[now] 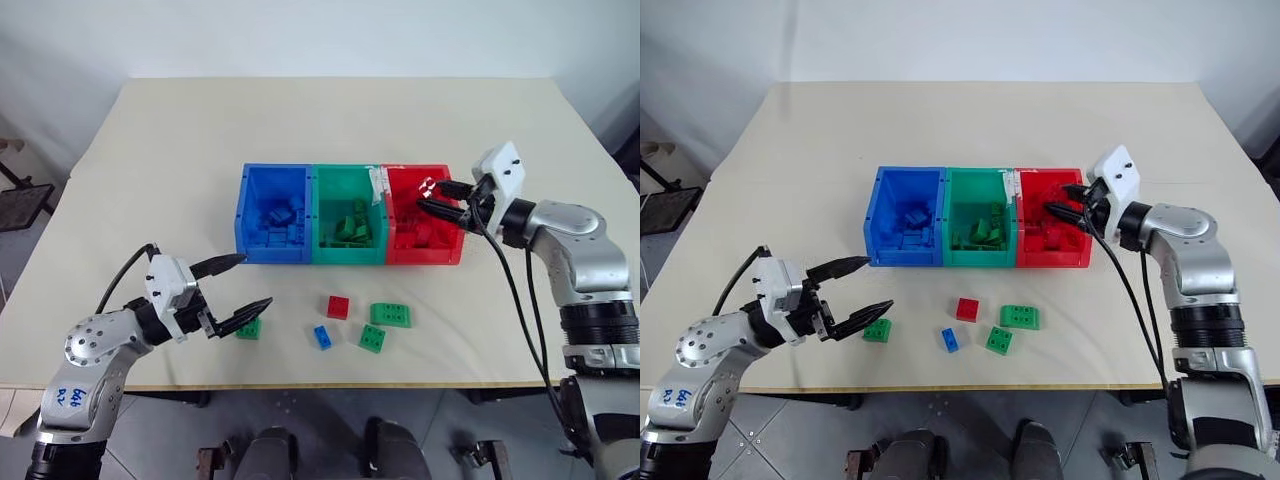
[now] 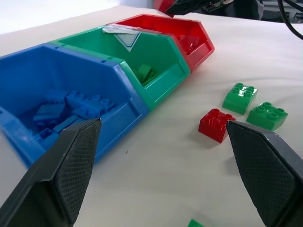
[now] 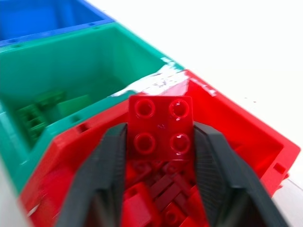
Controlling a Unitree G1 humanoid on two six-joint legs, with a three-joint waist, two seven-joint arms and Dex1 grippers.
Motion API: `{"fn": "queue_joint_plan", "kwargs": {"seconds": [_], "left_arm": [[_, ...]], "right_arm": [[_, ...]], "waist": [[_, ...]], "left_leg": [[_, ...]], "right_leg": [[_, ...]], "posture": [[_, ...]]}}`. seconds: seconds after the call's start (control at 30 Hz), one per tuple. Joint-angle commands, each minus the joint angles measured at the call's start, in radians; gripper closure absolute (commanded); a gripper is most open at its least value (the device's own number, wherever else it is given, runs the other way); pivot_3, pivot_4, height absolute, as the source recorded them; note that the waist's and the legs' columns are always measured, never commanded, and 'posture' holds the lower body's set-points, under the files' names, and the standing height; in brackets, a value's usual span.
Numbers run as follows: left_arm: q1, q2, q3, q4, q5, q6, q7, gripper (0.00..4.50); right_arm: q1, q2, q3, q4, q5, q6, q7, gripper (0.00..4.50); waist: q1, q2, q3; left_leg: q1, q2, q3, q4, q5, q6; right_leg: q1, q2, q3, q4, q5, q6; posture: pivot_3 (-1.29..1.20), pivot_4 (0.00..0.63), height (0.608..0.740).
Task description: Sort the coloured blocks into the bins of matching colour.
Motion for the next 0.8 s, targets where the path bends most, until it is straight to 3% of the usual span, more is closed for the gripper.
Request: {"fn": "queue_joint_plan", "kwargs": {"seconds": [0.03, 0.13, 0.2, 0.27, 0.37, 0.53, 0.67, 0.8], "left_arm": [[0.016, 0.016, 0.036, -0.026, -0.019, -0.005, -0.005, 0.00], [0.016, 0.028, 0.043, -0.024, -0.021, -0.006, -0.018, 0.00], [0.007, 0.040, 0.038, -0.018, -0.021, -0.005, -0.034, 0.00], [-0.024, 0.063, -0.011, -0.008, 0.013, -0.029, -0.077, 0.00], [-0.043, 0.100, -0.089, 0.009, 0.109, -0.098, -0.129, 0.00], [-0.073, 0.094, -0.182, -0.007, 0.120, -0.097, -0.167, 0.00], [-0.097, 0.094, -0.271, 0.009, 0.172, -0.154, -0.215, 0.00], [-0.107, 0.094, -0.266, 0.020, 0.146, -0.133, -0.223, 0.00]], "right_arm": [[-0.012, -0.008, -0.021, -0.024, 0.003, -0.040, 0.019, 1.03], [0.015, -0.021, -0.038, -0.043, 0.010, -0.066, 0.037, 0.03], [0.055, -0.031, -0.083, -0.071, 0.047, -0.092, 0.065, 0.03], [0.194, -0.074, -0.164, -0.179, 0.147, -0.092, 0.180, 0.03], [0.331, -0.126, -0.223, -0.265, 0.197, -0.083, 0.241, 0.03], [0.552, -0.223, -0.286, -0.263, 0.124, -0.246, 0.329, 0.03], [0.752, -0.285, -0.328, -0.199, 0.039, -0.485, 0.421, 0.03], [0.775, -0.264, -0.299, -0.231, 0.042, -0.483, 0.378, 0.03]], "waist": [[-0.002, 0.000, 0.000], [-0.004, 0.000, 0.000], [-0.002, 0.000, 0.000], [0.009, 0.000, 0.000], [0.015, 0.000, 0.000], [0.008, 0.000, 0.000], [0.009, 0.000, 0.000], [0.002, 0.000, 0.000]], "left_leg": [[0.000, 0.000, 0.000, 0.000, 0.000, 0.000], [0.000, 0.000, 0.000, 0.000, 0.000, 0.000], [0.000, 0.000, 0.000, 0.000, 0.000, 0.000], [0.000, 0.000, 0.000, 0.000, 0.000, 0.000], [-0.001, 0.000, -0.002, 0.000, -0.001, 0.000], [0.001, 0.000, 0.002, 0.000, -0.001, 0.001], [0.002, 0.001, 0.004, 0.000, -0.001, 0.001], [0.003, 0.001, 0.007, 0.000, -0.001, 0.002]], "right_leg": [[0.000, 0.000, 0.000, 0.000, 0.000, 0.000], [0.000, 0.000, 0.000, 0.000, 0.000, 0.000], [0.000, 0.000, 0.000, 0.000, 0.000, 0.000], [0.000, 0.000, -0.001, 0.000, 0.000, 0.000], [0.001, 0.000, -0.004, 0.000, 0.000, 0.000], [0.002, 0.000, -0.003, -0.002, 0.000, 0.000], [0.002, 0.000, -0.002, -0.002, 0.000, 0.000], [0.002, -0.001, 0.001, -0.003, 0.000, 0.000]], "posture": [[0.00, 0.150, 0.740], [0.00, 0.150, 0.740], [0.00, 0.150, 0.740], [0.00, 0.150, 0.740], [0.00, 0.150, 0.740], [0.00, 0.150, 0.740], [0.00, 0.150, 0.740], [0.00, 0.150, 0.740]]}}
